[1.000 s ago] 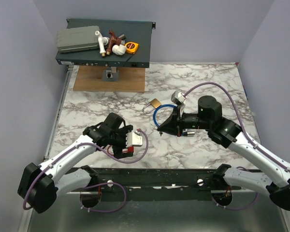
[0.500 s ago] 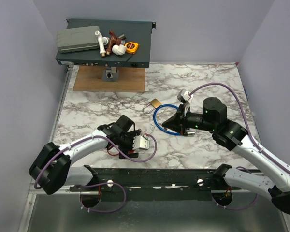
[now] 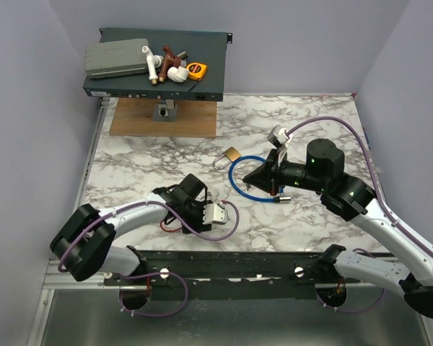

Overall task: Unlock with the key
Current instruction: Move the lock to the center of the board.

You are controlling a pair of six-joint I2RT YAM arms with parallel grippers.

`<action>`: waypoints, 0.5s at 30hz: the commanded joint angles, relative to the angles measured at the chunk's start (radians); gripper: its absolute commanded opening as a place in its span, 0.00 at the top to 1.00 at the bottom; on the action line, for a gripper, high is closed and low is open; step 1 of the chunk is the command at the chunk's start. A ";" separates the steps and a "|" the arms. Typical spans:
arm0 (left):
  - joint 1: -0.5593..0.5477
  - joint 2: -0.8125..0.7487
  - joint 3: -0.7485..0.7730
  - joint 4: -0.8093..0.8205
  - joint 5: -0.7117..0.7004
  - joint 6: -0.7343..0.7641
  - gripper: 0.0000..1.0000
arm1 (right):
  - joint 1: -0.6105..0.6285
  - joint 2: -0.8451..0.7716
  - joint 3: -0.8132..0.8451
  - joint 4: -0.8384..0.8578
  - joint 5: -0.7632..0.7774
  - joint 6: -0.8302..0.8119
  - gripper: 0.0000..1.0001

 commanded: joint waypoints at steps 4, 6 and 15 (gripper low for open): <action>-0.016 -0.019 -0.054 0.067 -0.039 -0.052 0.91 | -0.007 0.020 0.034 -0.042 0.030 -0.021 0.99; -0.017 -0.035 -0.075 0.062 -0.060 -0.053 1.00 | -0.007 0.025 0.039 -0.042 0.028 -0.024 0.99; -0.014 -0.108 -0.055 0.004 -0.083 -0.085 0.54 | -0.010 0.039 0.057 -0.040 0.022 -0.028 0.99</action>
